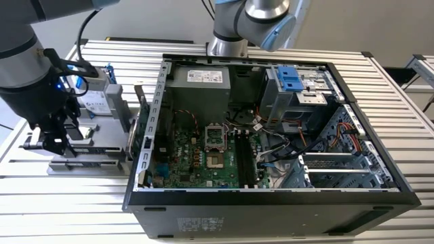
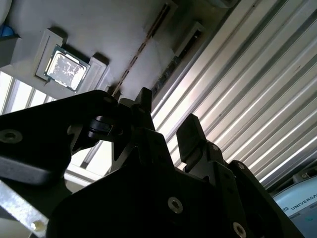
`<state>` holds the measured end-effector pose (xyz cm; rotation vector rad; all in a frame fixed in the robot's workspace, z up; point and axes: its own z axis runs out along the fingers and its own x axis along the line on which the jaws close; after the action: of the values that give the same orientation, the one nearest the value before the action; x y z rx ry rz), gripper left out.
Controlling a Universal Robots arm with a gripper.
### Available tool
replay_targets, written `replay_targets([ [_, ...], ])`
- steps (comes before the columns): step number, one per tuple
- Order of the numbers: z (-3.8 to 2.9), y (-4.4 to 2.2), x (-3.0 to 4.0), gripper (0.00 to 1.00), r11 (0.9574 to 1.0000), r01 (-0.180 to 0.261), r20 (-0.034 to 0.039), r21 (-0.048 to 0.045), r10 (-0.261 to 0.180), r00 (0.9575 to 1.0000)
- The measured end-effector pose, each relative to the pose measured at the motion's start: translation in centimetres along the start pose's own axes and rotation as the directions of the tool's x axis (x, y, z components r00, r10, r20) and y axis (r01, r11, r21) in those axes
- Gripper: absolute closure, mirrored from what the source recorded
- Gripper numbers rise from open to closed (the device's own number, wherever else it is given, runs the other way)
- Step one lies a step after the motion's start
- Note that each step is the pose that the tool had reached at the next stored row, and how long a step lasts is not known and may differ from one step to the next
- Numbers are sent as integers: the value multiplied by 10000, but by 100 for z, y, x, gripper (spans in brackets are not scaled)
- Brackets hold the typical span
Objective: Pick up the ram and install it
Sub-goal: 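Pick up the ram and move it above insertion slot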
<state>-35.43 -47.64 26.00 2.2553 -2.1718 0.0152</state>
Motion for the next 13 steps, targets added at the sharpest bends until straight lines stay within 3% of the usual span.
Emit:
replay_targets([
  [13,78,0,17,0,10000,34,0,1,-34,10000],
])
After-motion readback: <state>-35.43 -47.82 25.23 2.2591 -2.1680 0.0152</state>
